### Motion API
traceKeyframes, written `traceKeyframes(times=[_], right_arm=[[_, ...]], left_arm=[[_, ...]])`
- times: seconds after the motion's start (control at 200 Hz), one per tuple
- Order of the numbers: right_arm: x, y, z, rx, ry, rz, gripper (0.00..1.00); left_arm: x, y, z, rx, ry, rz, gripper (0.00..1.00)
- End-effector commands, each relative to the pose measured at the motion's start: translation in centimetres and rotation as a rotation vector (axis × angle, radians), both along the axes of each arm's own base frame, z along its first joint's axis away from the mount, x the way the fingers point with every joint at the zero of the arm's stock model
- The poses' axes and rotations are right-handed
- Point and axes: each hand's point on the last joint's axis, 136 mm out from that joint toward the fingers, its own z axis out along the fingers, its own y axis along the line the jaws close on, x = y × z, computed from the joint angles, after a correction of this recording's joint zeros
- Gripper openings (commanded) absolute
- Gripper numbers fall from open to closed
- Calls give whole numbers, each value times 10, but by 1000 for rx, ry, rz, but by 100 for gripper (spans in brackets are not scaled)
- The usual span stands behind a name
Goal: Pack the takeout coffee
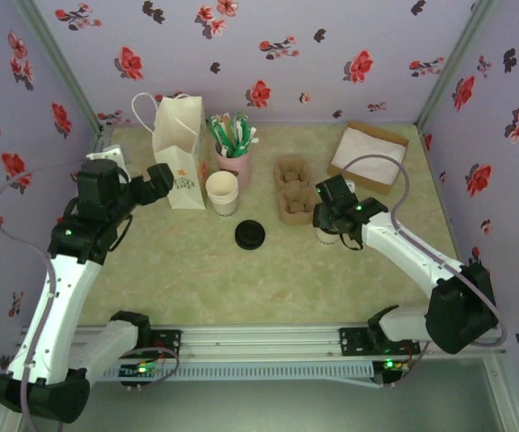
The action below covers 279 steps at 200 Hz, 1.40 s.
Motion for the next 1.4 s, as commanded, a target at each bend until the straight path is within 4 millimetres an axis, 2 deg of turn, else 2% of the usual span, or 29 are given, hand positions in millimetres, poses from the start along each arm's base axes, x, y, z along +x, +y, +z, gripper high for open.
traceKeyframes(times=[0.0, 0.245, 0.66, 0.93, 1.045, 1.115, 1.39], right_arm=[[-92, -21, -84, -91, 470, 11, 62], [-71, -19, -55, -102, 394, 41, 68], [-52, -20, -33, -101, 356, 62, 75], [-44, -21, -21, -87, 333, 66, 76], [-42, -22, -26, -82, 342, 59, 75], [-45, -25, -36, -79, 370, 45, 75], [-74, -35, -77, -75, 487, -7, 72]], left_arm=[[0, 1, -1, 6, 6, -6, 100], [2, -2, -3, 0, 16, -16, 100], [4, -3, -5, 0, 25, -16, 100], [7, -4, -8, -1, 36, -22, 100], [8, -5, -10, -2, 44, -26, 100], [8, -6, -10, -1, 45, -27, 100], [9, -7, -13, 2, 56, -32, 100]])
